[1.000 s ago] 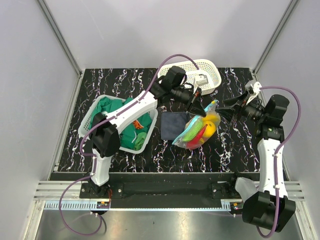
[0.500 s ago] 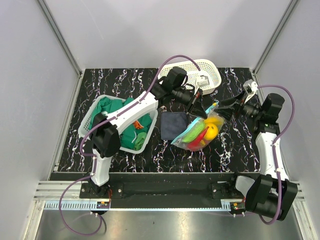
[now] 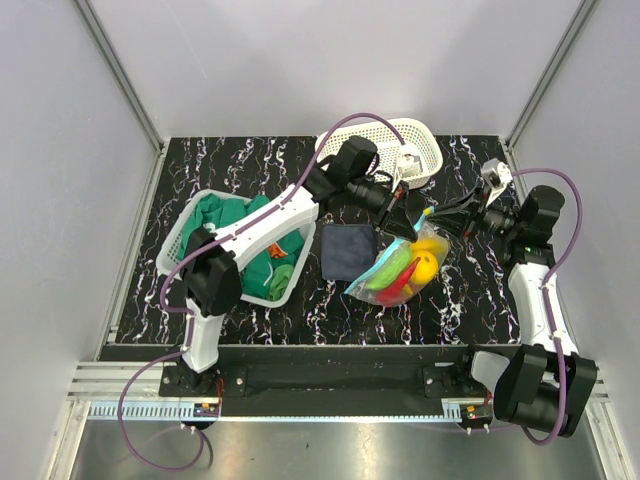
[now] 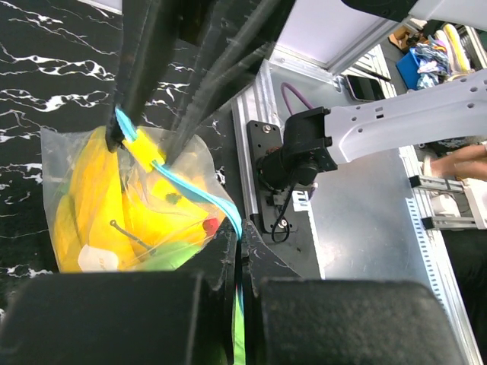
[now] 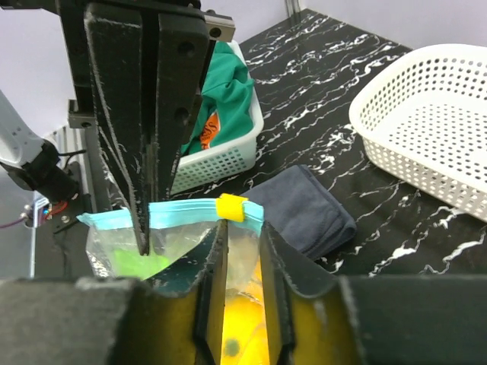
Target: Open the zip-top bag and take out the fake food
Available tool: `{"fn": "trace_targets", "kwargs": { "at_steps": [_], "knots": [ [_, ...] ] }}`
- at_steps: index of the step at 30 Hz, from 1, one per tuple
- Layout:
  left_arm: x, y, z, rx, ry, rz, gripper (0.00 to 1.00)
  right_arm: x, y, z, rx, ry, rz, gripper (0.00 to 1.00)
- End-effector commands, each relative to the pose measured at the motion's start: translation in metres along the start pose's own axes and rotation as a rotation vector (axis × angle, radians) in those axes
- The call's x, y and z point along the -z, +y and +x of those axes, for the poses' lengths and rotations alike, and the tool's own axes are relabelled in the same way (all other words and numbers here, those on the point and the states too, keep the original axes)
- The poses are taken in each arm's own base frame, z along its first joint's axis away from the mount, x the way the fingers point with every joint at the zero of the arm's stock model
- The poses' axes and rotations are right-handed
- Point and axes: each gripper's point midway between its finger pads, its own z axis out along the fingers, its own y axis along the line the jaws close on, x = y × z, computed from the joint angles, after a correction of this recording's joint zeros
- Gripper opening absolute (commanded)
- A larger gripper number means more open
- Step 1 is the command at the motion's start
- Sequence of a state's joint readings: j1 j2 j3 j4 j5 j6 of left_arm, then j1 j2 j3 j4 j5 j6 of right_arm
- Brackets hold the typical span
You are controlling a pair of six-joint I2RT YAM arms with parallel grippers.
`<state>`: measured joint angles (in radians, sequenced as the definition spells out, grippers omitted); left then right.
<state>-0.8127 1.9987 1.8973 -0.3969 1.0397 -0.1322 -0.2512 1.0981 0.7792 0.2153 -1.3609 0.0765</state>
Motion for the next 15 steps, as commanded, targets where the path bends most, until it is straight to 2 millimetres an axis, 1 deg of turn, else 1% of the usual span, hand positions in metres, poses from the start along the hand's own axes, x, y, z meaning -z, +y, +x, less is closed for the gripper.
{"fn": "trace_targets", "kwargs": {
  "at_steps": [1,2,4,5,6,8,9,10,11,12,13,14,15],
  "knots": [
    [0.006,-0.032,-0.04,-0.14,-0.075,0.068,0.0,-0.002,0.01,-0.005,0.038,-0.003,-0.042,0.25],
    [0.005,-0.031,-0.039,-0.138,-0.074,0.066,0.0,-0.002,0.01,-0.005,0.04,-0.005,-0.036,0.25],
    [0.006,-0.03,-0.04,-0.135,-0.078,0.053,0.0,-0.002,0.009,-0.006,0.046,-0.009,-0.019,0.17],
    [0.005,-0.029,-0.038,-0.13,-0.076,0.051,0.0,-0.001,0.009,-0.007,0.047,-0.008,-0.018,0.1],
    [0.005,-0.029,-0.038,-0.128,-0.077,0.05,0.0,-0.001,0.009,-0.008,0.047,-0.009,-0.01,0.0],
    [0.007,-0.025,-0.039,-0.124,-0.084,0.011,0.0,0.0,0.012,-0.009,0.047,-0.009,-0.002,0.0],
    [0.007,-0.022,-0.037,-0.11,-0.085,-0.009,0.06,0.0,0.01,-0.011,0.052,-0.012,0.019,0.0],
    [0.008,-0.016,-0.038,-0.102,-0.093,-0.049,0.27,0.001,0.012,-0.015,0.065,-0.016,0.039,0.0],
    [0.011,-0.016,-0.041,-0.101,-0.102,-0.069,0.33,0.003,0.013,-0.016,0.056,-0.009,0.061,0.0],
    [0.011,-0.015,-0.04,-0.096,-0.104,-0.084,0.42,0.003,0.012,-0.018,0.05,-0.011,0.081,0.0],
    [0.012,-0.01,-0.044,-0.098,-0.117,-0.124,0.51,0.004,0.015,-0.022,0.055,-0.018,0.093,0.0],
    [0.013,-0.009,-0.047,-0.101,-0.126,-0.139,0.71,0.005,0.016,-0.022,0.035,-0.021,0.106,0.0],
    [0.014,-0.012,-0.05,-0.098,-0.137,-0.146,0.71,0.006,0.016,-0.022,0.031,-0.023,0.118,0.0]
  ]
}}
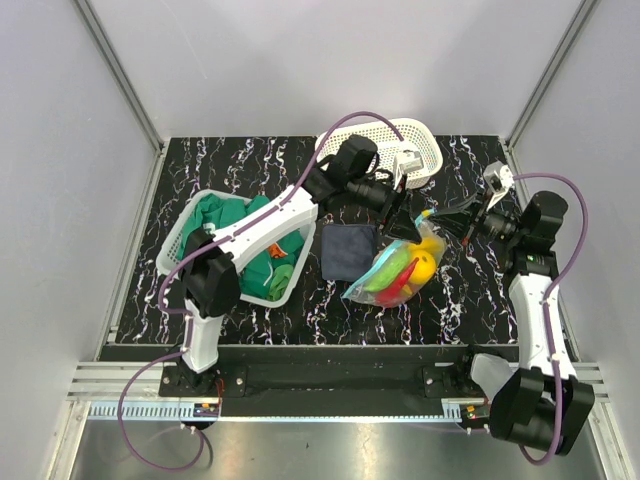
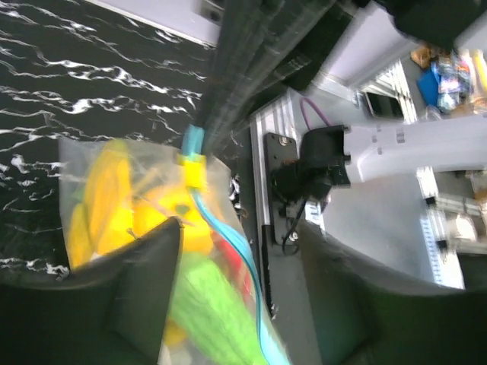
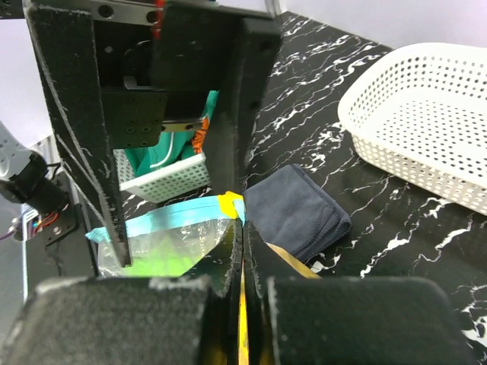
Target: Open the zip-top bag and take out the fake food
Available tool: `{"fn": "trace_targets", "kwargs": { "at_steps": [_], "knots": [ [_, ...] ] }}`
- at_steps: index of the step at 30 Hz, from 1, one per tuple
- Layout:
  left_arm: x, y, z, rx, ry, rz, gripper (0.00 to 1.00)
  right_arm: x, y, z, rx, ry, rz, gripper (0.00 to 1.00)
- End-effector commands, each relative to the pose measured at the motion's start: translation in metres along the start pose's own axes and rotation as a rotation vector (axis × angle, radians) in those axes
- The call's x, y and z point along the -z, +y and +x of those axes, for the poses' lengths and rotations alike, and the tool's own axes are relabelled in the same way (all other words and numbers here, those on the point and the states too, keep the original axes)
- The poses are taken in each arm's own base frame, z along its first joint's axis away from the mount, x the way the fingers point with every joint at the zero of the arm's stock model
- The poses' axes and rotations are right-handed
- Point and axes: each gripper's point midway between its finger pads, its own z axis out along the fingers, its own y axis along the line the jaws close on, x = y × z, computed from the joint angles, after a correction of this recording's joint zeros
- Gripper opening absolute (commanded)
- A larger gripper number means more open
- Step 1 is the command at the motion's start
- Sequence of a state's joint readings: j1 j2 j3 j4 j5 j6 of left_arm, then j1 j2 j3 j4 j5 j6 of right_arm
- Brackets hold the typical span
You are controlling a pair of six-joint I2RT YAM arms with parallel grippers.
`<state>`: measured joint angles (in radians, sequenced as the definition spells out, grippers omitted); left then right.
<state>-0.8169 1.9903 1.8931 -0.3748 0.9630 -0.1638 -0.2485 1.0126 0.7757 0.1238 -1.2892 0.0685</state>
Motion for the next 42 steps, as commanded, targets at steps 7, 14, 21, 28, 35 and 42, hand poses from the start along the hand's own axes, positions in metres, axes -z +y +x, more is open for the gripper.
{"fn": "trace_targets", "kwargs": {
  "at_steps": [7,14,21,28,35,42],
  "knots": [
    [0.017,-0.017,-0.073,-0.141,-0.218,-0.155,0.64,0.004,0.019,-0.015,-0.004,-0.021,0.058,0.0],
    [0.013,-0.016,-0.078,-0.158,-0.232,-0.149,0.39,0.004,0.024,-0.014,0.004,-0.015,0.031,0.0],
    [0.01,-0.015,-0.074,-0.16,-0.216,-0.133,0.18,0.005,0.02,-0.011,0.009,-0.017,0.057,0.0],
    [0.01,-0.01,-0.061,-0.142,-0.19,-0.155,0.0,0.005,0.011,-0.018,-0.028,-0.035,0.119,0.0],
    [0.026,-0.011,-0.039,-0.131,-0.168,-0.242,0.0,0.011,-0.015,-0.029,-0.125,-0.088,0.294,0.0],
    [0.038,-0.014,0.003,-0.039,-0.121,-0.3,0.0,0.016,-0.037,-0.028,-0.149,-0.09,0.385,0.0]
  ]
}}
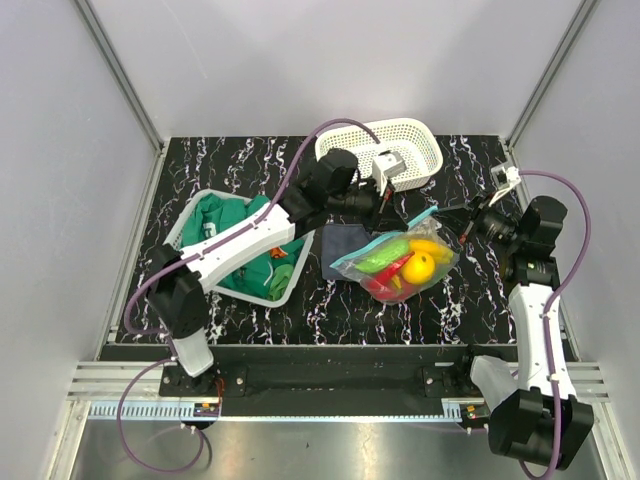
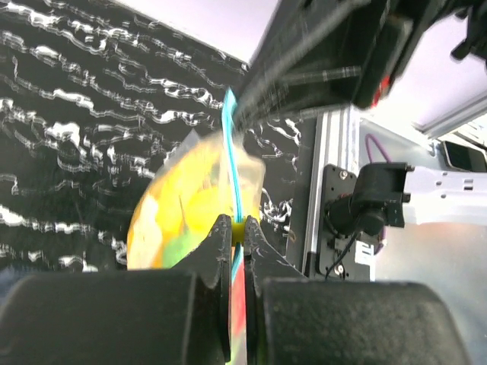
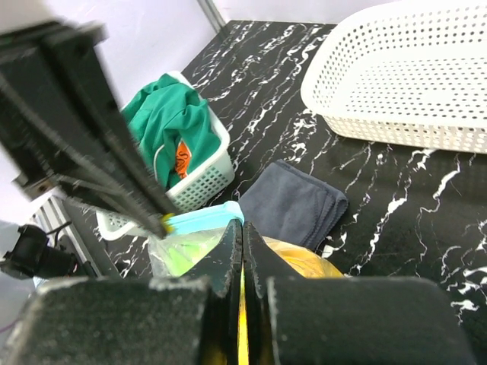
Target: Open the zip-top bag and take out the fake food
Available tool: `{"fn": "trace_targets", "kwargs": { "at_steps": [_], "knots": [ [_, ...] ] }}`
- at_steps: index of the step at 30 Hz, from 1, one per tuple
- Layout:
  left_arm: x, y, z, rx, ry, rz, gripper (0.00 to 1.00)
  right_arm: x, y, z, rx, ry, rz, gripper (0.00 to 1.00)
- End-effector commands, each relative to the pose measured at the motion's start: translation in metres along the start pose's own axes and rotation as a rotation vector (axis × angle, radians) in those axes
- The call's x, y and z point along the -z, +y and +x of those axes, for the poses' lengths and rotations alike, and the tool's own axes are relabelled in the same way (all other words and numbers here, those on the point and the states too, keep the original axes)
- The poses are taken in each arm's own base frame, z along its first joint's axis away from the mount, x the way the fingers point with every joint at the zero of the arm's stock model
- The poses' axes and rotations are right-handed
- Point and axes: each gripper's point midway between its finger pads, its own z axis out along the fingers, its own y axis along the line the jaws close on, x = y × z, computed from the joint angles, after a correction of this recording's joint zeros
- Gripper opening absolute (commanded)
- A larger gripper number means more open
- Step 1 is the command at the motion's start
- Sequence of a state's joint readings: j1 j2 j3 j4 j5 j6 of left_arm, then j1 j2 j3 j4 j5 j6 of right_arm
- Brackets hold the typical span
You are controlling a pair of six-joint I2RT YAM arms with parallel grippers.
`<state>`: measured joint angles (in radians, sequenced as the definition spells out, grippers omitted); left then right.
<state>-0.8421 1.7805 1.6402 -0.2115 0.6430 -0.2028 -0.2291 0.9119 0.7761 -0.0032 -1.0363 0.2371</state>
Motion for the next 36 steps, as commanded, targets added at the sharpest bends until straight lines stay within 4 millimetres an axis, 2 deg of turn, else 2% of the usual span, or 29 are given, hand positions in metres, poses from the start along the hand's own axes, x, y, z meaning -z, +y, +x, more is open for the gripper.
{"fn": "trace_targets", "kwargs": {
  "at_steps": [1,2,3,4,6,7,8,9,10,12,13,14,18,20,23,24,26,27,28,29,30,31,34,36],
  "knots": [
    [0.023,-0.017,0.014,0.03,0.02,-0.026,0.0,0.004,-0.031,-0.022,0.019,-0.054,0.166,0.0],
    [0.031,-0.022,0.016,0.044,0.017,-0.03,0.0,0.006,-0.035,-0.022,0.017,-0.053,0.187,0.0],
    [0.032,-0.017,0.038,0.075,0.049,-0.056,0.0,0.006,-0.038,-0.021,0.01,-0.042,0.192,0.0],
    [0.035,-0.017,0.049,0.088,0.06,-0.07,0.0,0.006,-0.039,-0.021,0.024,-0.037,0.19,0.0],
    [0.043,-0.025,0.058,0.099,0.056,-0.092,0.0,0.007,-0.043,-0.021,0.022,-0.029,0.206,0.0],
    [0.045,-0.023,0.081,0.127,0.091,-0.107,0.0,0.007,-0.045,-0.02,0.029,-0.024,0.207,0.0],
    [0.05,-0.033,0.082,0.132,0.083,-0.105,0.0,0.008,-0.045,-0.021,0.032,-0.024,0.209,0.0],
    [0.053,-0.033,0.089,0.142,0.087,-0.123,0.0,0.007,-0.046,-0.02,0.031,-0.021,0.208,0.0],
    [0.055,-0.033,0.103,0.159,0.106,-0.134,0.0,0.007,-0.046,-0.019,0.038,-0.018,0.207,0.0],
    [0.063,-0.043,0.107,0.174,0.085,-0.147,0.0,0.008,-0.047,-0.019,0.039,-0.015,0.212,0.0],
    [0.065,-0.045,0.12,0.189,0.102,-0.151,0.0,0.008,-0.048,-0.018,0.04,-0.012,0.216,0.0],
    [0.069,-0.053,0.12,0.192,0.094,-0.146,0.0,0.009,-0.049,-0.018,0.042,-0.012,0.219,0.0],
    [0.075,-0.059,0.14,0.21,0.103,-0.18,0.0,0.009,-0.053,-0.018,0.036,-0.011,0.23,0.0],
    [0.078,-0.061,0.143,0.216,0.097,-0.186,0.0,0.008,-0.049,-0.018,0.036,-0.006,0.206,0.0],
    [0.073,-0.062,0.124,0.191,0.061,-0.181,0.0,0.006,-0.041,-0.016,0.0,0.005,0.16,0.0],
    [0.072,-0.064,0.105,0.173,0.025,-0.183,0.0,0.007,-0.039,-0.018,-0.045,-0.002,0.169,0.1],
    [0.066,-0.062,0.089,0.15,0.003,-0.184,0.0,0.01,-0.029,-0.025,-0.059,-0.032,0.179,0.37],
    [0.064,-0.064,0.068,0.13,-0.036,-0.187,0.0,0.012,-0.024,-0.03,-0.105,-0.047,0.193,0.44],
    [0.058,-0.059,0.066,0.13,-0.031,-0.199,0.0,0.015,-0.021,-0.034,-0.12,-0.057,0.207,0.51],
    [0.054,-0.058,0.061,0.122,-0.034,-0.196,0.0,0.017,-0.013,-0.038,-0.125,-0.057,0.198,0.51],
    [0.051,-0.062,0.044,0.106,-0.06,-0.184,0.0,0.02,-0.001,-0.045,-0.14,-0.041,0.181,0.51],
    [0.041,-0.056,0.048,0.108,-0.038,-0.183,0.0,0.02,0.01,-0.045,-0.15,-0.016,0.138,0.51],
    [0.024,-0.057,0.03,0.077,-0.037,-0.146,0.0,0.023,0.038,-0.04,-0.191,0.065,0.039,0.53],
    [0.018,-0.057,0.025,0.064,-0.028,-0.136,0.0,0.021,0.052,-0.028,-0.22,0.109,0.014,0.52]
  ]
}}
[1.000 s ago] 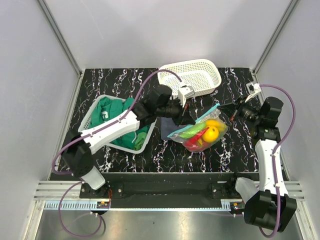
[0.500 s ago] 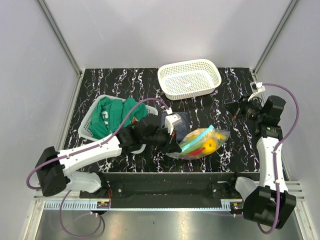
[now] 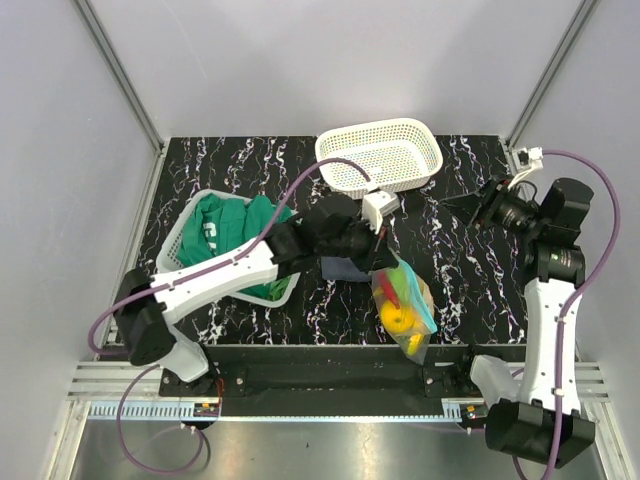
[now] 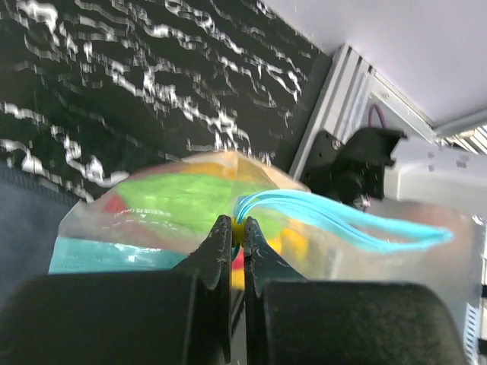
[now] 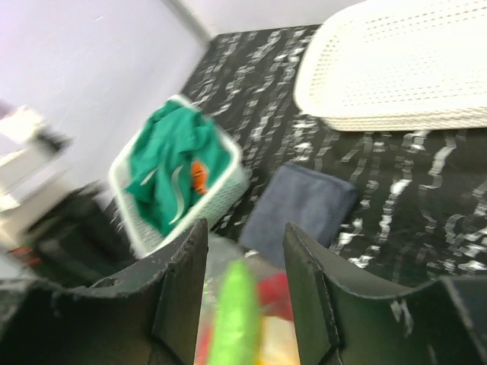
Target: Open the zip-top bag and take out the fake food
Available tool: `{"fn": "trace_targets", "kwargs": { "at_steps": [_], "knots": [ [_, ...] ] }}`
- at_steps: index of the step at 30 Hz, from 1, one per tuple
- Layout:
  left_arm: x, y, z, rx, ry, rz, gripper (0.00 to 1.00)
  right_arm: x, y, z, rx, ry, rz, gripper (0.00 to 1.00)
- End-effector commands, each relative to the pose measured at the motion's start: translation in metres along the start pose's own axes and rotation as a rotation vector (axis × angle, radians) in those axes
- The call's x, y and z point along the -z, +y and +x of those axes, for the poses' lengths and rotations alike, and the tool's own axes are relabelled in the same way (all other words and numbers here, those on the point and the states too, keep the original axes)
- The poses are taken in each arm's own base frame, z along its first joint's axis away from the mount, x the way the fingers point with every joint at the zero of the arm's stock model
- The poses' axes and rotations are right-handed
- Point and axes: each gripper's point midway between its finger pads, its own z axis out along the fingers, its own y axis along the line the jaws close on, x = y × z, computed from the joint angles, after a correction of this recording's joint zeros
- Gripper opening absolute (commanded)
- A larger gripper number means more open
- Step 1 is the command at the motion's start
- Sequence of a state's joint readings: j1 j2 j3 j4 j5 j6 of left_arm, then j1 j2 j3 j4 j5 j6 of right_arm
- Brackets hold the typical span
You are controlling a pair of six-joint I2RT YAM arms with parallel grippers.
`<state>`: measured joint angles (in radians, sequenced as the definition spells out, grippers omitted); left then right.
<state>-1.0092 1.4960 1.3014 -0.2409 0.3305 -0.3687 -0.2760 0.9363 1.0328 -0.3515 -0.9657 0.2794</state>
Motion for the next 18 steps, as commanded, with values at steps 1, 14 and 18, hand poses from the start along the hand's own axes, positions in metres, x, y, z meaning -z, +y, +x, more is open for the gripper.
{"fn": "trace_targets", "kwargs": {
  "at_steps": [1,14,18],
  "knots": [
    [-0.011,-0.015,-0.055,-0.108,-0.098,0.048,0.0,0.01,0.045,0.025,-0.082,0.118,-0.126,0.52],
    [-0.016,-0.021,-0.063,-0.192,-0.051,0.095,0.0,0.032,0.039,0.104,-0.117,0.313,0.115,0.51],
    [-0.012,-0.021,-0.062,-0.205,-0.045,0.105,0.0,0.035,0.031,0.1,-0.086,0.313,0.167,0.69]
  ]
}}
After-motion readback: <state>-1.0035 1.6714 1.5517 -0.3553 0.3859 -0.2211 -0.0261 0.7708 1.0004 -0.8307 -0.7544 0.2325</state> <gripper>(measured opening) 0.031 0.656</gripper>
